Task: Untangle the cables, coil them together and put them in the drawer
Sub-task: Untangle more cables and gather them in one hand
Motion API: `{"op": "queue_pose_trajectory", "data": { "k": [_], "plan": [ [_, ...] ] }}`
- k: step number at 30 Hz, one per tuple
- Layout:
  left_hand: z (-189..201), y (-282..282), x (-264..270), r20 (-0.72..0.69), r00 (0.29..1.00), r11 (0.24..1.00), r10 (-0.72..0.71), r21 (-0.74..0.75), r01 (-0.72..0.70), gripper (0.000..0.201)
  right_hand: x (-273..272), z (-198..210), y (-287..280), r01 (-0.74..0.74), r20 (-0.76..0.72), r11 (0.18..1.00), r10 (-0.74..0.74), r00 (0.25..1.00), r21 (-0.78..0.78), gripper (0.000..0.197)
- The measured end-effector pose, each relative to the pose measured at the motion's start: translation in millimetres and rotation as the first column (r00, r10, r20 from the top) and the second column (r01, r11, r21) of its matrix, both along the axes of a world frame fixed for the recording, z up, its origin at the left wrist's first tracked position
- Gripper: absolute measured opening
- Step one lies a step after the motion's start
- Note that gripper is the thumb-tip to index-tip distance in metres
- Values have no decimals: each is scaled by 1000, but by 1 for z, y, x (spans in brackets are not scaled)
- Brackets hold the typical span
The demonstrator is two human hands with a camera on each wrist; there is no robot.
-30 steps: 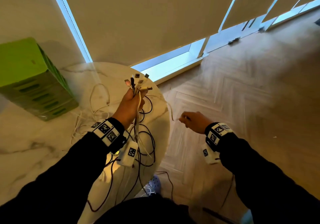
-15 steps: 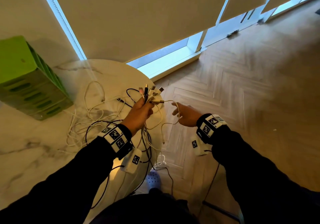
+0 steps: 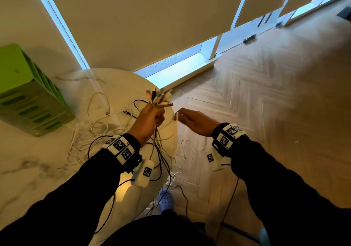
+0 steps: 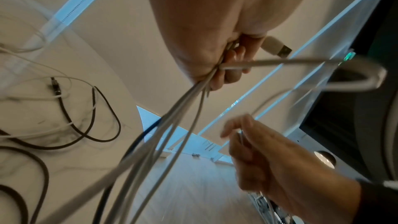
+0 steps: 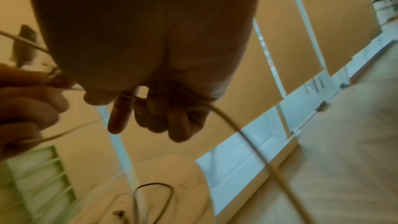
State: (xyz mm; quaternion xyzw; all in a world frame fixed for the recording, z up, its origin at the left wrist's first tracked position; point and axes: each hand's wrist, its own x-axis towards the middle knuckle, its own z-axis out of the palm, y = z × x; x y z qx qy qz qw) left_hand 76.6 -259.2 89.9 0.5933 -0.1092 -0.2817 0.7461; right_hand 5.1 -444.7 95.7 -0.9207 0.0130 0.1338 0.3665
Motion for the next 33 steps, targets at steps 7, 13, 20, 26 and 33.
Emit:
{"op": "queue_pose_trajectory", "data": {
  "k": [7,13,20,26,33],
  "plan": [
    [3,6,12,-29,988,988,151,-31,-151,17,-23,-24,-69,-219,-451,865,-10,893,-452,39],
    [-3,-2,0,64,994,990,83,110,-90,22,-11,-14,-7,-210,-237,972,181,954,-102,67],
    [4,1,-2,151,987,982,46,174,-73,31,4,2,49,-112,-80,992,116,990,50,32],
    [-6,19,17,108,977,967,184,161,-200,31,13,-7,14,26,54,992,-19,998,-121,27],
    [8,32,24,-132,957,964,256,-40,-264,25,6,-28,-31,-365,-618,730,-99,780,-578,92]
  ]
}}
